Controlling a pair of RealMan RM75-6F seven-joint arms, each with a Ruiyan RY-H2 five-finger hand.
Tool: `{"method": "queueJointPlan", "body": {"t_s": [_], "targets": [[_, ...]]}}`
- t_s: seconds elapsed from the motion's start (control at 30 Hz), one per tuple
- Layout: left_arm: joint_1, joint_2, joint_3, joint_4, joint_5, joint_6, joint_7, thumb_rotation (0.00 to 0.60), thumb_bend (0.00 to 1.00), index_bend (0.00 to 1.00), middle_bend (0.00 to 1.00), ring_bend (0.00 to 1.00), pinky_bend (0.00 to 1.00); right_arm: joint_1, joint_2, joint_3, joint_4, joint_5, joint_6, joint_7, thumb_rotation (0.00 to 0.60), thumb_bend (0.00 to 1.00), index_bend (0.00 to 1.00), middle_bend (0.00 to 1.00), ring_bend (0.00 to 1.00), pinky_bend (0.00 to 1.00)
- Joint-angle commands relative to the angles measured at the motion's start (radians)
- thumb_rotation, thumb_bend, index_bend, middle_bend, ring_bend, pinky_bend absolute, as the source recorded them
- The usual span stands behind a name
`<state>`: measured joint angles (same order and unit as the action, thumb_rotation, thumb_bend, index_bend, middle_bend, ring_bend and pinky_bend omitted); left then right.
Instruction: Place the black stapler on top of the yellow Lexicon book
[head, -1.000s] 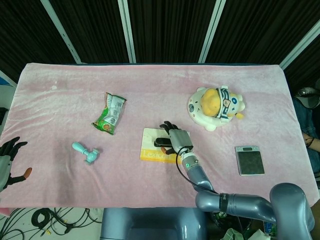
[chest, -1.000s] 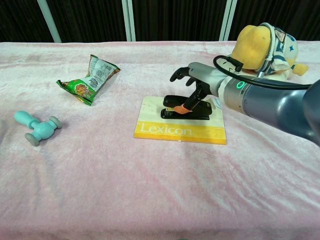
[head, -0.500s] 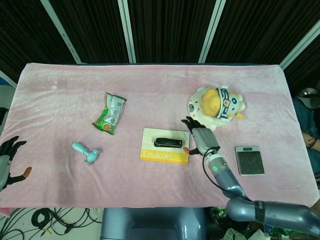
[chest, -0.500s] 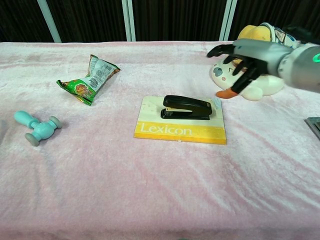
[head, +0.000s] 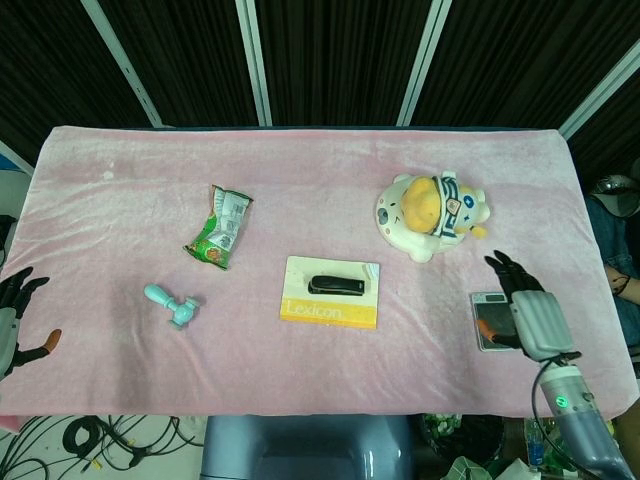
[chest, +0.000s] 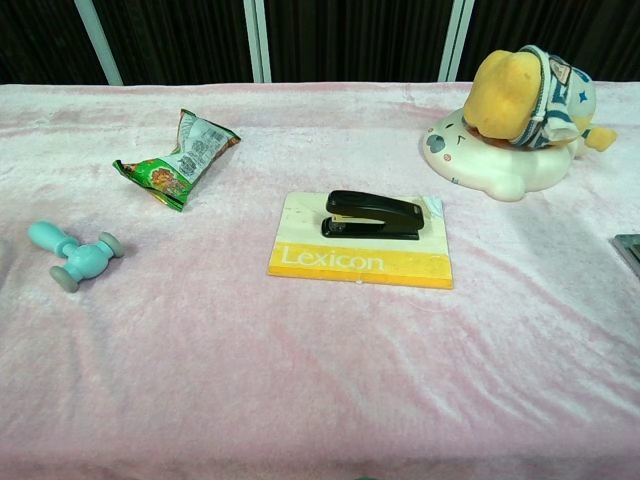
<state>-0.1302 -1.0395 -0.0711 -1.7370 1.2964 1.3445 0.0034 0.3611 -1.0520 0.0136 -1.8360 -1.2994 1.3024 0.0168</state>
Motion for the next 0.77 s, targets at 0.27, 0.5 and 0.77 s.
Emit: {"method": "queueJointPlan", "body": {"t_s": [0.27,0.5,0.77], "targets": [[0.008,-0.013,0.008,0.015,0.064,0.042,-0.011,0.6,0.31,0.15,0.03,0.0,0.1,-0.168,-0.149,-0.065,0.333,-0.131,0.194,0.031,0.6,0.19,0.09,0.03,0.08,0.15],[0.009,-0.026,0.012,0.062,0.152,0.091,-0.046,0.6,0.31,0.15,0.03,0.0,0.09,-0.165,-0.181,-0.045,0.408,-0.102,0.153,0.027,0.6,0.19,0.09,0.02,0.08,0.13],[0.008,-0.04,0.02,0.129,0.223,0.128,-0.109,0.6,0.31,0.15,0.03,0.0,0.09,-0.166,-0.204,-0.036,0.445,-0.125,0.14,0.041,0.6,0.19,0.09,0.03,0.08,0.13]]}}
